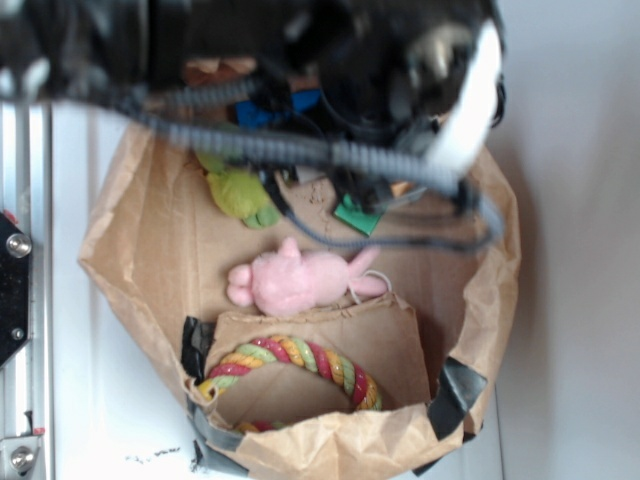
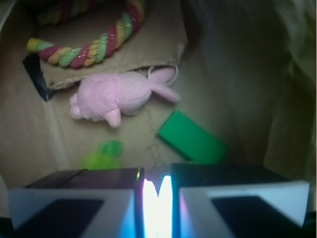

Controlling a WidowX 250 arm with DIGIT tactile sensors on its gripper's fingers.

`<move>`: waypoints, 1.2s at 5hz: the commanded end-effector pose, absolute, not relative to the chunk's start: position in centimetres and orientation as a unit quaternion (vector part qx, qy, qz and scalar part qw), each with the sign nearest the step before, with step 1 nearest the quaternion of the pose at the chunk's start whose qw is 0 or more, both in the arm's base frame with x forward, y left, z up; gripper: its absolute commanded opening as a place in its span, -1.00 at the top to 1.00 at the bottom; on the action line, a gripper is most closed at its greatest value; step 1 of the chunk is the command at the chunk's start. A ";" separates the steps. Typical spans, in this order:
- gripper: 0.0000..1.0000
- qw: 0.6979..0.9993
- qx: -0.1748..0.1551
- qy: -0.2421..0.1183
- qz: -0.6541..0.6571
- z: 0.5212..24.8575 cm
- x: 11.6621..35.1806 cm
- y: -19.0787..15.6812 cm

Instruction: Grab the green block.

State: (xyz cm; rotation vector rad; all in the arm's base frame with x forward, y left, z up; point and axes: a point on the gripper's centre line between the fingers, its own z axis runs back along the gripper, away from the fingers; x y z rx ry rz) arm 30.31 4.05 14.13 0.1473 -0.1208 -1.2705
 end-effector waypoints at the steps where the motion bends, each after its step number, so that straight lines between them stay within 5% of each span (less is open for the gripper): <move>1: 1.00 0.882 0.033 -0.083 -0.462 18.3 30.2 1.7; 2: -1.00 0.871 0.036 -0.081 -0.484 17.5 30.2 2.0; 3: -1.00 0.841 0.072 -0.085 -0.529 16.8 30.0 2.4; 4: -1.00 0.780 0.115 -0.096 -0.608 16.1 29.6 3.7; 6: -1.00 0.716 0.154 -0.091 -0.675 14.1 30.1 4.6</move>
